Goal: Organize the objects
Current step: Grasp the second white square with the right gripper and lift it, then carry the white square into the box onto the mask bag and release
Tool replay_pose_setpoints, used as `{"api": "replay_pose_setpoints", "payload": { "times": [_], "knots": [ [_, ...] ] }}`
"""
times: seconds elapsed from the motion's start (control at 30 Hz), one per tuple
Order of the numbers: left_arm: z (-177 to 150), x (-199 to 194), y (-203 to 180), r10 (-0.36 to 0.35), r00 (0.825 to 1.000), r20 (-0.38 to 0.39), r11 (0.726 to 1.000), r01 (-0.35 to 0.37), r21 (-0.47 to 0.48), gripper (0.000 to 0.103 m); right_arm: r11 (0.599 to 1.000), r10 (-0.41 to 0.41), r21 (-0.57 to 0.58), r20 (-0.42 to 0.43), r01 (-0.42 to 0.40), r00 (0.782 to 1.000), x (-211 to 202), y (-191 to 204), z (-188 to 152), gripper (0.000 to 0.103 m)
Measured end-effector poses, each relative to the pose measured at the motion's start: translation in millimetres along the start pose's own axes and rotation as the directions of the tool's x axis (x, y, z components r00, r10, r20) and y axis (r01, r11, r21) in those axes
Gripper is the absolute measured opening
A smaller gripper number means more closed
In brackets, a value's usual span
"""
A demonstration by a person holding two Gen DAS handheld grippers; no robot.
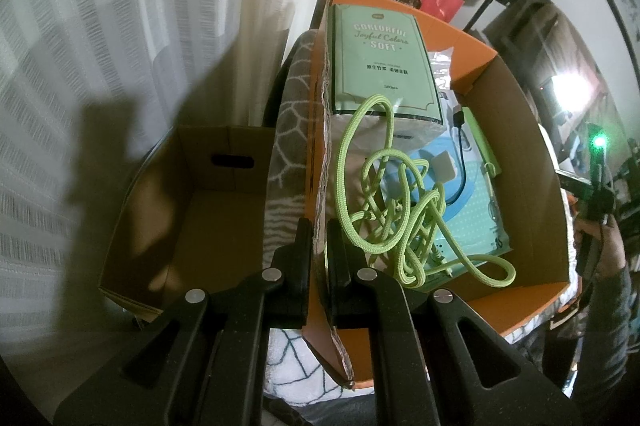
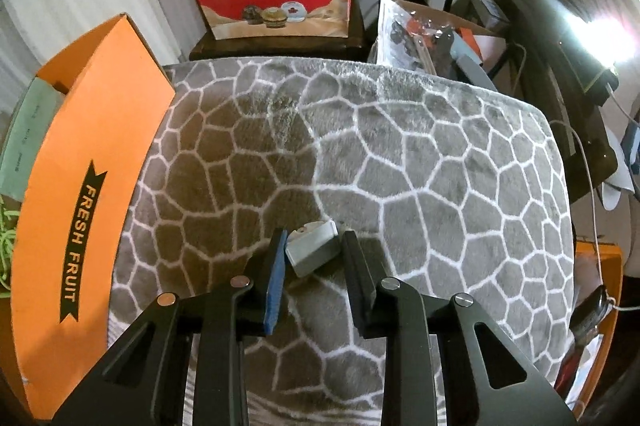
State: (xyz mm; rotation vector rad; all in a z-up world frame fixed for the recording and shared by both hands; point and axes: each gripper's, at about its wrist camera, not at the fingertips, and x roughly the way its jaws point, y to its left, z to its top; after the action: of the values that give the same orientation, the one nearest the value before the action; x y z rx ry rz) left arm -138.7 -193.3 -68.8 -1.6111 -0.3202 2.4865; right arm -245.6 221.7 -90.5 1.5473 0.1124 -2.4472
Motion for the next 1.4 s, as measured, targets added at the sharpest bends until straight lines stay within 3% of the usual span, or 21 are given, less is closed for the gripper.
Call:
{"api": "replay_pose_setpoints", "payload": {
  "times": [0.23, 0.37, 0.53, 0.93, 1.4],
  "knots": [
    [0, 0, 0, 0.000, 1.000, 0.000, 1.000, 0.000, 0.000, 0.007, 0.998, 0.059, -0.033, 0.082, -0.057, 0.995, -50, 21, 2, 0.027],
    [0, 0, 0, 0.000, 1.000, 0.001, 1.000, 0.000, -0.002, 0.007, 0.992, 0.097, -0.094, 0.137, -0.085, 0.986, -82, 52, 6, 0.027],
    [1, 0, 0, 0.002, 1.000, 0.002, 1.000, -0.002, -0.007, 0.007, 0.976, 0.170, -0.158, 0.142, -0.147, 0.975, -98, 93, 10, 0.027],
    [3, 0, 3, 0.001, 1.000, 0.005, 1.000, -0.001, -0.004, 0.007, 0.950, 0.242, -0.218, 0.066, -0.223, 0.968, -73, 163, 21, 0.027],
    [2, 0, 4, -0.006, 1.000, 0.010, 1.000, 0.006, -0.005, 0.007, 0.944, 0.232, -0.239, -0.017, -0.230, 0.973, -35, 205, 33, 0.027]
  ]
}}
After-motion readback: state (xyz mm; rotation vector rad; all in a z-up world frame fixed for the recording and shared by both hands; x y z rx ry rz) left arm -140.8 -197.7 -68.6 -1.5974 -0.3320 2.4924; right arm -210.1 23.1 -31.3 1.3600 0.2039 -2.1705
